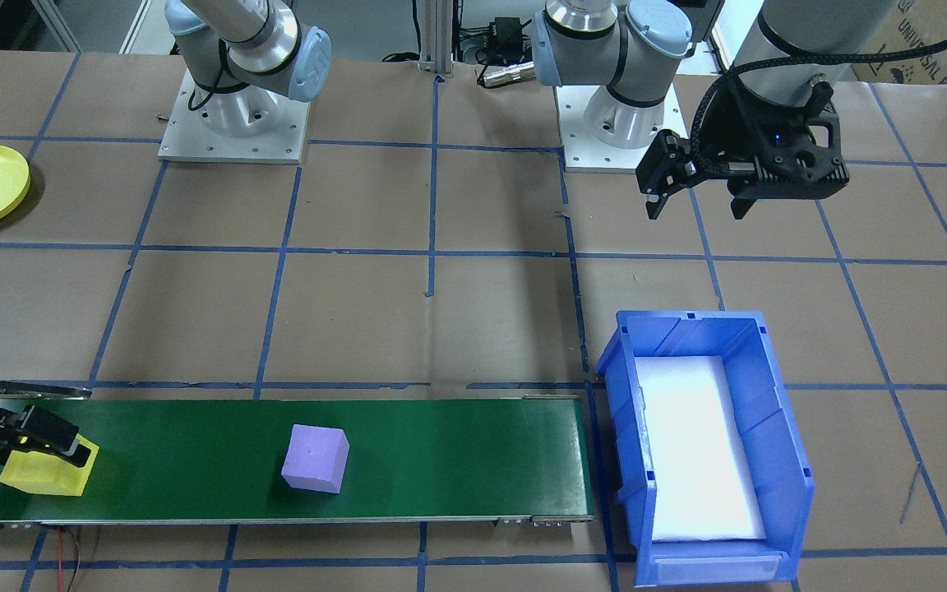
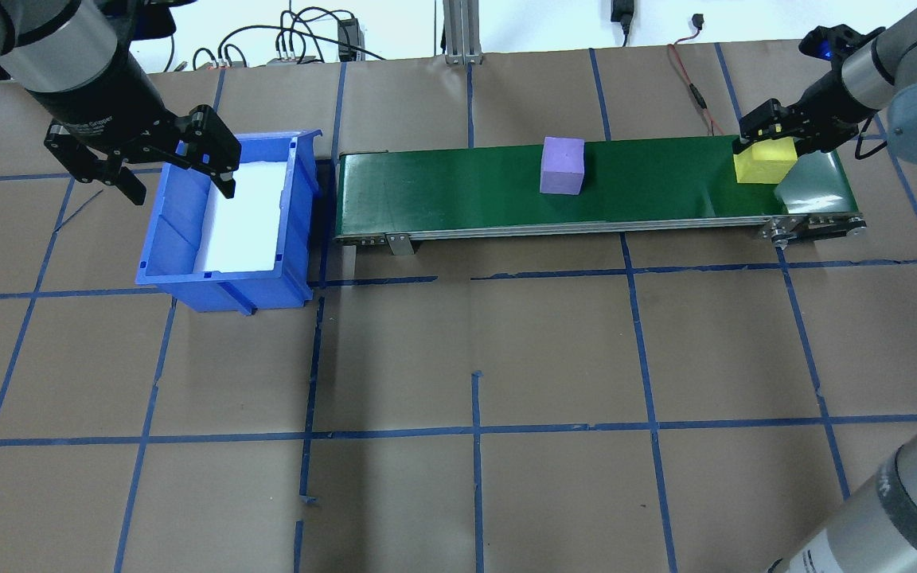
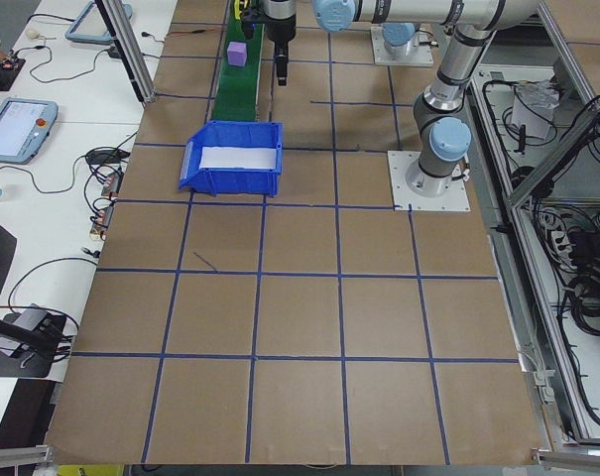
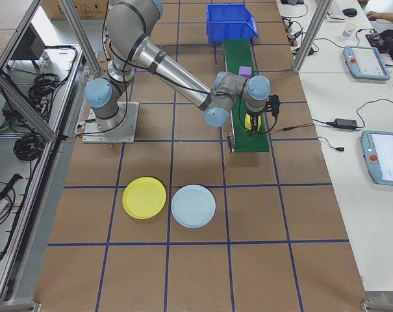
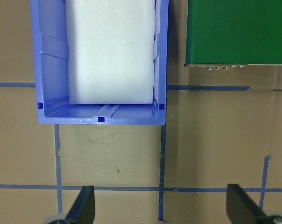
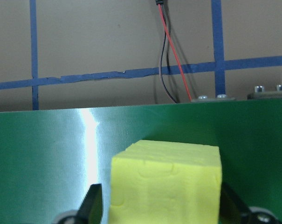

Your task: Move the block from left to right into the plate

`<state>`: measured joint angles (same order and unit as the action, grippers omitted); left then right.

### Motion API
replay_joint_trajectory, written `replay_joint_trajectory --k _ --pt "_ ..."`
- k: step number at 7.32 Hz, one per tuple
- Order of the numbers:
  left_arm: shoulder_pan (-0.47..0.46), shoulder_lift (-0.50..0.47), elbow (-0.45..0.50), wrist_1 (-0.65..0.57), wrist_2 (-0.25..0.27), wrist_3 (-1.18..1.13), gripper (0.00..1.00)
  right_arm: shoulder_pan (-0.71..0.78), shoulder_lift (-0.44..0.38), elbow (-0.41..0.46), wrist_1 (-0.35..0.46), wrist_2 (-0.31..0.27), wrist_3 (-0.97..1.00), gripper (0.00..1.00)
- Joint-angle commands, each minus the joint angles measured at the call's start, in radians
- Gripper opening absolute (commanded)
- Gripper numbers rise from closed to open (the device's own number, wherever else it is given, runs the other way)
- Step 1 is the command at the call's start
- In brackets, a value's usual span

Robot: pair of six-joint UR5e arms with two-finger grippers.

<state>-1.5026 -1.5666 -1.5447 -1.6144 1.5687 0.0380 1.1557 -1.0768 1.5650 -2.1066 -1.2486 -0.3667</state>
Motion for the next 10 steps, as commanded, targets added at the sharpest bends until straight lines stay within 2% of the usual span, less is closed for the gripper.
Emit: replay_joint_trajectory --k 1,2,4,5,6,7,8,9,10 --pt "-0.001 -0.001 -0.002 -0.001 -0.001 -0.001 1.0 -0.005 -0.002 -0.006 -0.004 -0.023 -0.03 0.24" --pt "0.001 -0.001 -0.002 -0.004 -0.001 0.0 1.0 -0.01 -0.006 -0.013 -0.015 -0.085 -0.052 0.2" --pt "0.001 -0.001 -0.002 -0.004 -0.003 0.003 1.0 -0.062 -0.069 0.004 0.008 -0.149 -0.105 0.19" --pt "-0.001 -0.001 -0.003 -0.005 -0.001 0.003 1.0 -0.144 -0.122 0.041 0.092 -0.146 -0.197 0.19" --pt "-0.001 -0.001 -0.003 -0.006 -0.001 0.005 1.0 -0.251 -0.168 0.102 0.117 -0.144 -0.35 0.19" --pt "-0.001 -0.001 -0.003 -0.006 -0.003 0.005 1.0 -0.349 -0.269 0.172 0.138 -0.149 -0.4 0.19" --pt "-0.002 -0.001 -0.003 -0.004 -0.003 0.005 1.0 -0.455 -0.401 0.243 0.239 -0.153 -0.522 0.19" --pt "-0.002 -0.001 -0.003 -0.005 -0.003 0.005 1.0 -0.597 -0.464 0.289 0.267 -0.155 -0.695 0.19" --pt "-0.002 -0.001 -0.005 -0.006 -0.003 0.006 1.0 -0.748 -0.462 0.311 0.276 -0.155 -0.822 0.19"
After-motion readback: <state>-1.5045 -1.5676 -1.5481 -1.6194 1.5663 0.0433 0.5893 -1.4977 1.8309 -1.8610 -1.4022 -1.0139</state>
